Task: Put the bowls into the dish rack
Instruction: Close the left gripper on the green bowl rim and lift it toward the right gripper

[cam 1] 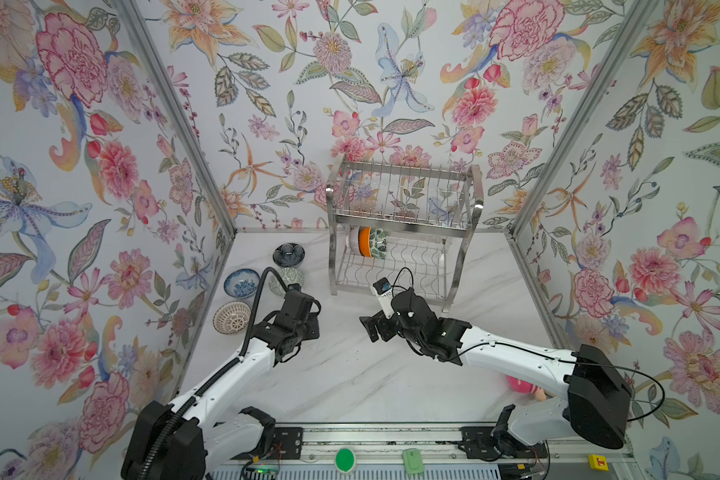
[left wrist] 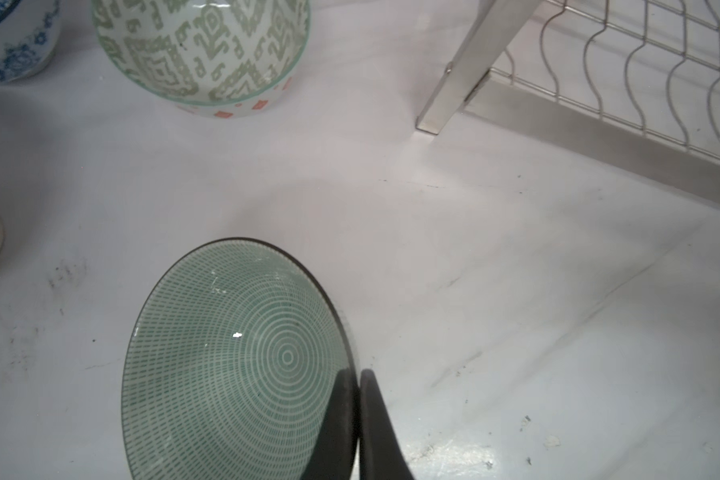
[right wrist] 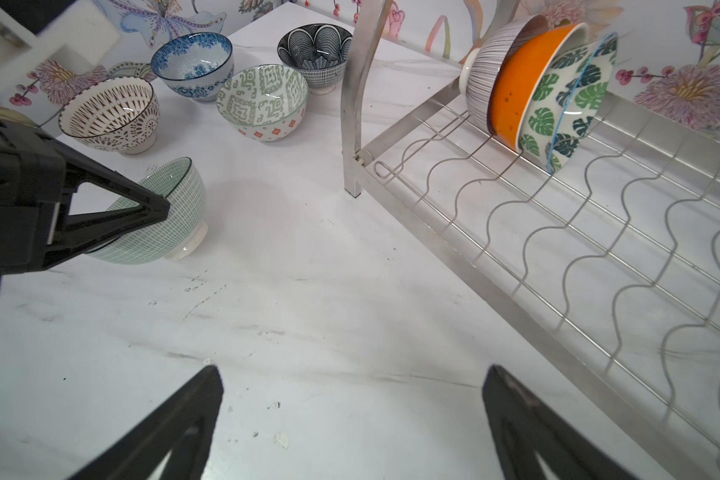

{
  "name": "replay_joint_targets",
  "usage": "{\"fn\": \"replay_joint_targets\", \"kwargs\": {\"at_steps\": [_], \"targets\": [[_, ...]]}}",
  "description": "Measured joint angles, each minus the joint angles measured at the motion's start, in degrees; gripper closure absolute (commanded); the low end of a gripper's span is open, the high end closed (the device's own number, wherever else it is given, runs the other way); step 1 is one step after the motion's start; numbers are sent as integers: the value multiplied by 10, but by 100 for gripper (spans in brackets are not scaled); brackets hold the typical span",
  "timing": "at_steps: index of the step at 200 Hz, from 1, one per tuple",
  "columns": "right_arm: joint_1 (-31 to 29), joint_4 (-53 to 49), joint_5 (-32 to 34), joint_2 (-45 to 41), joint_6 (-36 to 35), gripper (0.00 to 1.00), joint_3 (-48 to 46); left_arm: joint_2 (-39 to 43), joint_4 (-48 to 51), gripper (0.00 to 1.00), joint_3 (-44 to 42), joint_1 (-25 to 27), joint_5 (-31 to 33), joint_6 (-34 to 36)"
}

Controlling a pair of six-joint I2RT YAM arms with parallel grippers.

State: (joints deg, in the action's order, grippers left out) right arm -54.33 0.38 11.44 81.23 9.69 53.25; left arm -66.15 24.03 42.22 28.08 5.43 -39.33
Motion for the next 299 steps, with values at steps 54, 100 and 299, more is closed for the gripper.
{"fn": "replay_joint_targets", "kwargs": {"at_steps": [54, 100, 299], "targets": [[40, -15, -1, -63, 15, 1, -30, -119, -18, 100, 111, 125, 28, -17], [102, -37, -9, -139, 40, 1, -83, -260, -47, 100, 201, 207, 31, -21], [211, -116, -62, -274, 101, 1, -155, -431, -129, 83, 324, 262, -40, -62]]}}
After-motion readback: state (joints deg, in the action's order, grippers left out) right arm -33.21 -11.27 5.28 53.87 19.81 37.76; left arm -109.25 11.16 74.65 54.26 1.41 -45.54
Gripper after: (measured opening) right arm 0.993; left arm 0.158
